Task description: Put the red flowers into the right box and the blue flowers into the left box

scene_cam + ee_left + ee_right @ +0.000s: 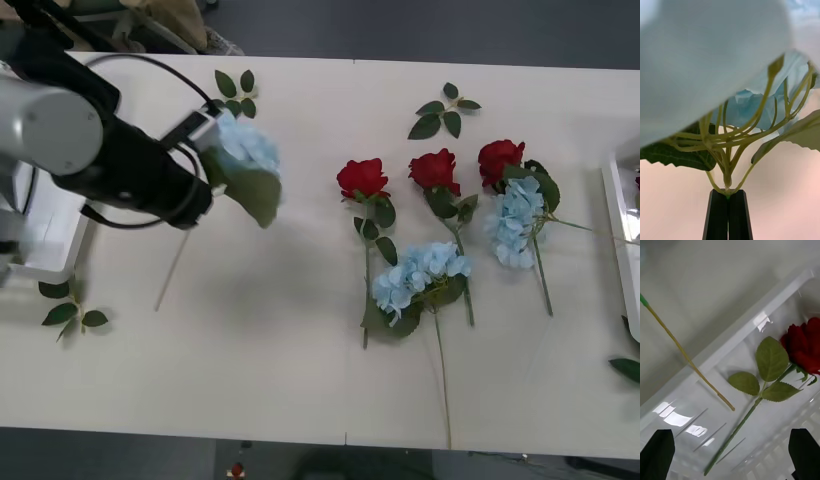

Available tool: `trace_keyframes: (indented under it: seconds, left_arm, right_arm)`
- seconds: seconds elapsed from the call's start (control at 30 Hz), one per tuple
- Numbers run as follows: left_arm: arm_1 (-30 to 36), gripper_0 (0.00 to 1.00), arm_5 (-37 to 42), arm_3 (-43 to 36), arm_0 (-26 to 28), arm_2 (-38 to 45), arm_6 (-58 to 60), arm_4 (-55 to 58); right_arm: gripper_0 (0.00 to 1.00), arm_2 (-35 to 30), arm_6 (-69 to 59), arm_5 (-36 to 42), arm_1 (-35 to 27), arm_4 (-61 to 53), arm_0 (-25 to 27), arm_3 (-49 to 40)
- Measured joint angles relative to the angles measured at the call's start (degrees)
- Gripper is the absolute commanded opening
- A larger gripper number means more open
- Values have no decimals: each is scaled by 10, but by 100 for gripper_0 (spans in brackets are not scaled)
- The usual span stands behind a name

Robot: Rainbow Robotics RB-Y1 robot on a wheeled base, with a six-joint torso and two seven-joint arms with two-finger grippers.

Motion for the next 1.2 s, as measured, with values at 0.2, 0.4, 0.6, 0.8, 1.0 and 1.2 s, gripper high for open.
trace_keyframes:
  seconds: [0.2,0.4,0.6,0.8,1.0,1.2]
  left_arm:
    - [137,0,116,-33,-45,45,38,-3]
    - [258,0,155,2,-47,45,38,-9]
    - [321,0,111,146,-47,-27,32,12]
    - [341,0,8,256,-47,-115,-26,4]
    - [340,54,-49,286,-47,-124,-27,-4]
    - [331,100,-60,286,-47,-124,-27,-17]
  right_arm:
    - [89,3,19,16,0,-37,0,-28]
    - [89,46,30,-14,0,-47,-8,-28]
    - [89,140,30,-41,0,-40,-47,-9]
    - [89,165,30,-46,7,-28,-83,26]
    - [89,179,30,-57,25,-23,-118,77]
    - [89,221,30,-73,24,-23,-144,119]
